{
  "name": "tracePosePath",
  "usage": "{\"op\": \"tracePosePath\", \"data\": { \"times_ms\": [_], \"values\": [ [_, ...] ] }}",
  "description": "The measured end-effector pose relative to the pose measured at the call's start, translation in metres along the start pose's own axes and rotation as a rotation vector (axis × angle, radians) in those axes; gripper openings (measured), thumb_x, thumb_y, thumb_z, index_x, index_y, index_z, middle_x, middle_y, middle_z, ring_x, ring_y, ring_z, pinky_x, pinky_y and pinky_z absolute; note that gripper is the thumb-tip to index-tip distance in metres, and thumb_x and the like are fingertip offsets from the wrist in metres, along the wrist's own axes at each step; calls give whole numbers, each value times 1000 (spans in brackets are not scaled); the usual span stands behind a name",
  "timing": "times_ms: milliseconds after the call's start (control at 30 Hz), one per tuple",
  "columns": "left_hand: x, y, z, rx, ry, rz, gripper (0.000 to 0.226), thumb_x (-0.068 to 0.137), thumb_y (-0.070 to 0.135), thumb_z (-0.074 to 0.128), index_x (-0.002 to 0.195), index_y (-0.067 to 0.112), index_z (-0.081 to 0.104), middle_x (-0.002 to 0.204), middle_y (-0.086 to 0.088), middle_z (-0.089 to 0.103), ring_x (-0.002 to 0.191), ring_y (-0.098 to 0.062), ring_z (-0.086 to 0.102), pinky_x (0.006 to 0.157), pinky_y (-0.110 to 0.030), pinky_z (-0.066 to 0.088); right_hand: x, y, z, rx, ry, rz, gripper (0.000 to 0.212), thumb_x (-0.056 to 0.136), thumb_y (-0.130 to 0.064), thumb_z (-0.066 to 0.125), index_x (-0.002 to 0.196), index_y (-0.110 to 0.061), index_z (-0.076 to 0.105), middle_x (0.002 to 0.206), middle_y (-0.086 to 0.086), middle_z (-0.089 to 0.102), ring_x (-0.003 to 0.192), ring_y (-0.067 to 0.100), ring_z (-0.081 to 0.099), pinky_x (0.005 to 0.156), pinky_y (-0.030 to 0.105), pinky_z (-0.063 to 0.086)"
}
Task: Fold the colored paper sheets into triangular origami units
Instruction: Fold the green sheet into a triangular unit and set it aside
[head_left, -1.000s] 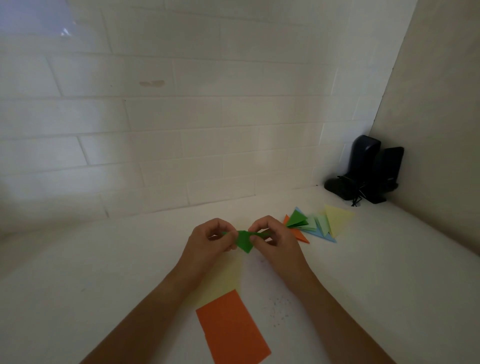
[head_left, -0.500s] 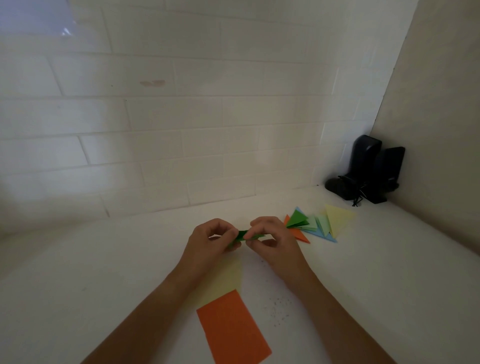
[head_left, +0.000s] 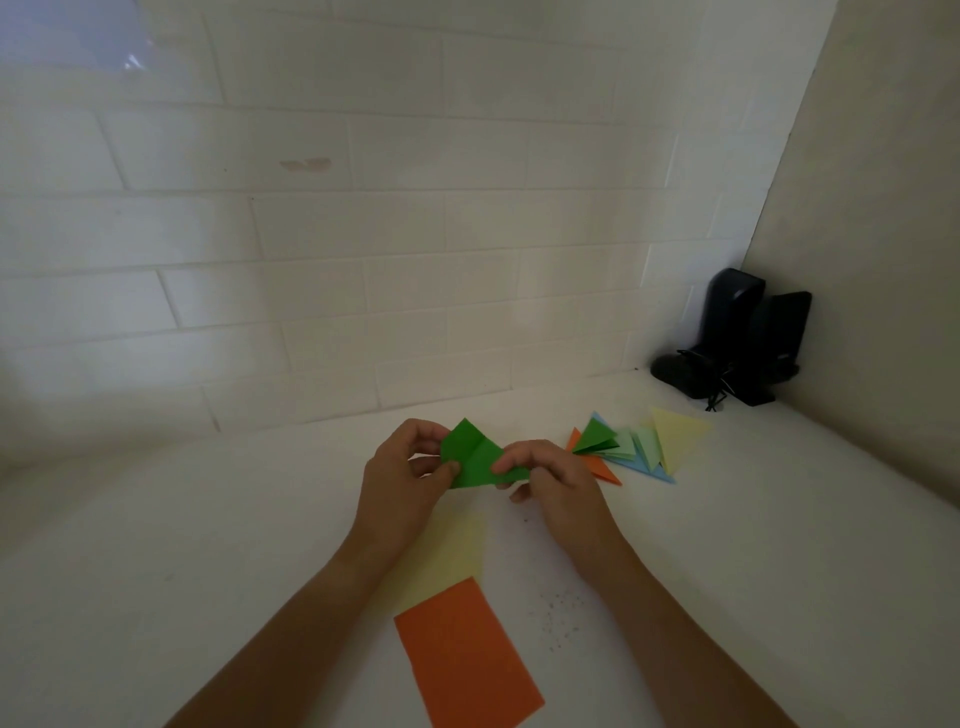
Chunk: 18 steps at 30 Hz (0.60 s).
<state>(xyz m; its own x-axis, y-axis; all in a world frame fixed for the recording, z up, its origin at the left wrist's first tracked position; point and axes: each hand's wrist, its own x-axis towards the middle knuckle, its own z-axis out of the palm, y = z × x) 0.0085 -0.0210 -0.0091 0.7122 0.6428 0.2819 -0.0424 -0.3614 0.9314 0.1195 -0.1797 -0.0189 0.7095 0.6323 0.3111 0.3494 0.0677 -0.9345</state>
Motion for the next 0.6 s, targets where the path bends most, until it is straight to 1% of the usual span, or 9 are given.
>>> {"op": "tracePosePath", "data": {
  "times_ms": [67, 133, 200, 267, 333, 400, 433, 533, 600],
  "values": [
    [0, 0, 0, 5, -7, 1, 28, 86, -9, 73, 103, 12, 67, 100, -4, 72, 83, -11, 74, 66, -14, 56, 0, 0, 0, 48, 18, 63, 39, 91, -6, 37, 90, -13, 75, 91, 5, 74, 86, 23, 71, 77, 36, 58],
    [-1, 1, 1, 0, -24, -2, 27, 86, -8, 74, 102, 13, 68, 99, -4, 72, 82, -12, 74, 66, -14, 56, 0, 0, 1, 21, 44, 73, 31, 100, -3, 42, 97, -15, 70, 89, 7, 74, 81, 25, 73, 77, 38, 57],
    [-2, 1, 2, -6, -39, -4, 25, 87, -6, 73, 102, 13, 68, 99, -3, 73, 83, -15, 75, 67, -15, 56, -1, 1, 2, -32, 23, 47, 22, 100, -3, 54, 108, -21, 64, 95, 6, 72, 78, 21, 74, 73, 30, 57],
    [-2, 0, 3, -8, -35, -4, 21, 90, -4, 71, 102, 14, 69, 99, -3, 73, 84, -18, 75, 66, -16, 56, -1, 2, 3, -80, -17, 28, 34, 97, -1, 58, 118, -27, 61, 99, 4, 71, 80, 16, 74, 72, 22, 55],
    [0, -2, 3, -5, -13, -9, 19, 92, -2, 69, 100, 16, 69, 98, -2, 73, 86, -20, 74, 65, -17, 56, 0, 2, 3, -101, -27, 4, 40, 94, 2, 59, 121, -28, 63, 103, -3, 72, 88, 11, 72, 72, 20, 54],
    [1, -3, 3, -6, 7, -23, 20, 92, -1, 69, 99, 17, 69, 96, -1, 73, 84, -19, 74, 64, -18, 56, 0, 0, 2, -101, -22, -32, 41, 92, 5, 58, 118, -25, 66, 105, -14, 71, 95, 9, 68, 76, 20, 54],
    [1, -3, 3, -12, 11, -32, 21, 91, -1, 70, 99, 18, 69, 96, -1, 74, 82, -18, 74, 63, -17, 55, 0, -1, 2, -97, -20, -43, 41, 92, 7, 56, 116, -24, 67, 106, -15, 70, 96, 9, 66, 78, 20, 54],
    [1, -4, 2, -42, -5, -52, 24, 88, -3, 73, 102, 16, 69, 99, -4, 74, 79, -17, 75, 65, -19, 58, 1, 2, 1, -100, -8, -59, 39, 89, 8, 54, 107, -24, 68, 109, -9, 68, 99, 13, 66, 78, 23, 54],
    [1, -4, 1, -64, -20, -66, 27, 86, -5, 74, 104, 15, 68, 101, -5, 73, 81, -18, 76, 69, -21, 59, 2, 6, 1, -105, 3, -52, 34, 84, 2, 54, 99, -26, 68, 108, -6, 66, 103, 13, 64, 77, 26, 52]
  ]
}}
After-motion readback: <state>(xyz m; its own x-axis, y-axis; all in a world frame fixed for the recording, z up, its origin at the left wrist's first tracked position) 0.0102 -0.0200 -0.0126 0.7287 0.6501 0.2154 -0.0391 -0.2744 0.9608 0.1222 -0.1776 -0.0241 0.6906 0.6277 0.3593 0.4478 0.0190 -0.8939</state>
